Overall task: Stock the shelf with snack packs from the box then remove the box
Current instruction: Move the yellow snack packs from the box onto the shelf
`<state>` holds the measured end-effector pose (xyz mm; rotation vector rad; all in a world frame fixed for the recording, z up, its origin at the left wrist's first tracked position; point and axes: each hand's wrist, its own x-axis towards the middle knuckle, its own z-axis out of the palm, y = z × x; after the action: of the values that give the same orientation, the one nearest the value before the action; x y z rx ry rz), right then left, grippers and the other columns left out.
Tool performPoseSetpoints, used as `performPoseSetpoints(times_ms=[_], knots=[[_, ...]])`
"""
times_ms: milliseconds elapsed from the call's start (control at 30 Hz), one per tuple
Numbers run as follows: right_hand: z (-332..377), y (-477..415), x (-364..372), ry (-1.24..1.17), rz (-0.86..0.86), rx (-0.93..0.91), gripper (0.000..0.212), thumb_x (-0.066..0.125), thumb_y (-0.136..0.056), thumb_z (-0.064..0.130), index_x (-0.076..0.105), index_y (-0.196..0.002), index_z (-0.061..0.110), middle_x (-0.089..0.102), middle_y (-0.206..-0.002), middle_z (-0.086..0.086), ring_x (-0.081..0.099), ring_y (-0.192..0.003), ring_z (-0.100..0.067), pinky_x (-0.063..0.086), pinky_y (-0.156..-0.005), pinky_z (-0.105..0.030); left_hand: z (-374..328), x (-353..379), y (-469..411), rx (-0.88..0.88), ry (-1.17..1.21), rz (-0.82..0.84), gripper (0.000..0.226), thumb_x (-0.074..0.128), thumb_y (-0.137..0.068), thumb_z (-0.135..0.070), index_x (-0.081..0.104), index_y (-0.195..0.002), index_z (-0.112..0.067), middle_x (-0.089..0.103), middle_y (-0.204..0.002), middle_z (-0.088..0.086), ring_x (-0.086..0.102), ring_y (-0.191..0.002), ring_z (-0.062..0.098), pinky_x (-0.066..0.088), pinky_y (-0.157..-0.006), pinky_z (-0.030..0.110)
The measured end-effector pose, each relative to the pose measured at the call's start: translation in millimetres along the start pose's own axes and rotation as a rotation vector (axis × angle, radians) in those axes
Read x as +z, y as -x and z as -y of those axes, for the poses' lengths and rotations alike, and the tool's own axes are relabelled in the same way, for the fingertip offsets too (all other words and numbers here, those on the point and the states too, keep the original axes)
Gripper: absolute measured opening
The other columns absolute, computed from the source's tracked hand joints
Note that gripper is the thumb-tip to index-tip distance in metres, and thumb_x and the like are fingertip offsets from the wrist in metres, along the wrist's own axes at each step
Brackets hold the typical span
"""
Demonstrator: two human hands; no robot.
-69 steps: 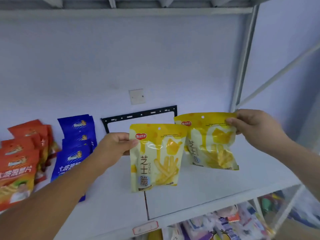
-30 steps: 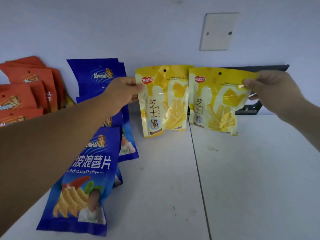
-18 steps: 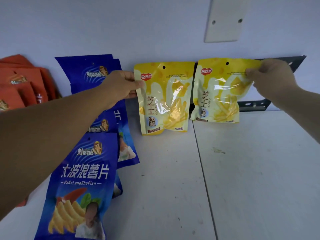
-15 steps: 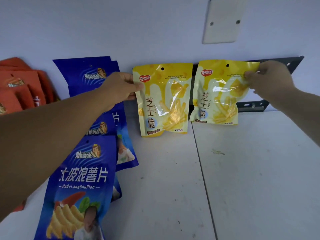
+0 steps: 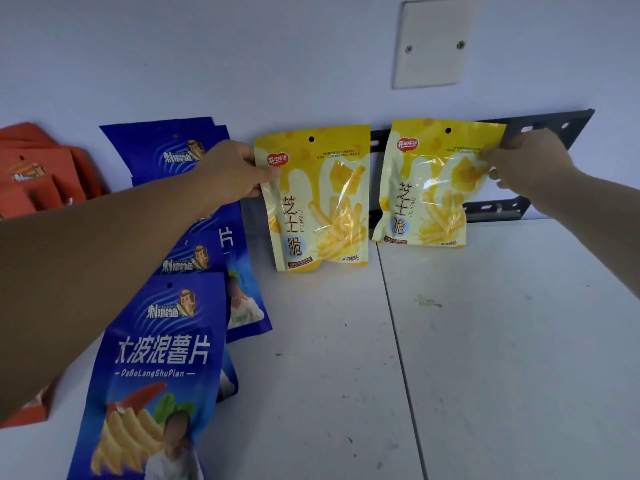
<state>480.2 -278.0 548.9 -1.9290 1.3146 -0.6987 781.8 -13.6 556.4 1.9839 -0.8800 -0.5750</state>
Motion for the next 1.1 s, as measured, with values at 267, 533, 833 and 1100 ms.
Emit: performPoseSetpoints(times_ms=[267,533,833,1100], knots=[[-11,1,-7,0.041,0.018,-0.033,0.060,0.066,-0.086,0.041,0.059,-0.107,-0.015,0.056,-0.084,-0.030,0.049,-0.072,-0.027,0.042,-0.070,-0.039,-4,-4,7,-0.023,-0.229,-0.029,0.022,0.074,-0.087,-0.040,0.072,-0.096,-0.020,0.076,-0.097,0.005,0.073,-0.093,0.021,0.057,-0.093,0.046],[-18,17,-14,0.020,0.065,-0.013,0.060,0.067,-0.085,0.041,0.058,-0.106,-0.014,0.053,-0.084,-0.032,0.047,-0.073,-0.026,0.038,-0.069,-0.037,-7,-10,21,-0.057,-0.314,-0.059,0.042,0.074,-0.085,-0.047,0.074,-0.108,-0.012,0.075,-0.100,0.008,0.071,-0.097,0.025,0.056,-0.095,0.051],[-15,41,-22,0.108,0.071,-0.083,0.045,0.062,-0.093,0.034,0.041,-0.067,0.004,0.036,-0.058,-0.009,0.033,-0.049,-0.023,0.024,-0.052,-0.028,-25,-14,53,-0.017,-0.416,-0.085,0.037,0.070,-0.088,-0.049,0.069,-0.096,-0.013,0.072,-0.104,0.013,0.068,-0.100,0.030,0.054,-0.094,0.053],[-1,85,-38,0.205,0.064,-0.238,0.051,0.057,-0.096,0.039,0.027,-0.063,0.015,0.028,-0.056,-0.007,0.028,-0.051,-0.024,0.022,-0.053,-0.031,-35,-23,89,0.066,-0.449,-0.082,0.045,0.068,-0.090,-0.046,0.063,-0.127,-0.021,0.064,-0.118,-0.006,0.060,-0.109,0.012,0.049,-0.097,0.036]])
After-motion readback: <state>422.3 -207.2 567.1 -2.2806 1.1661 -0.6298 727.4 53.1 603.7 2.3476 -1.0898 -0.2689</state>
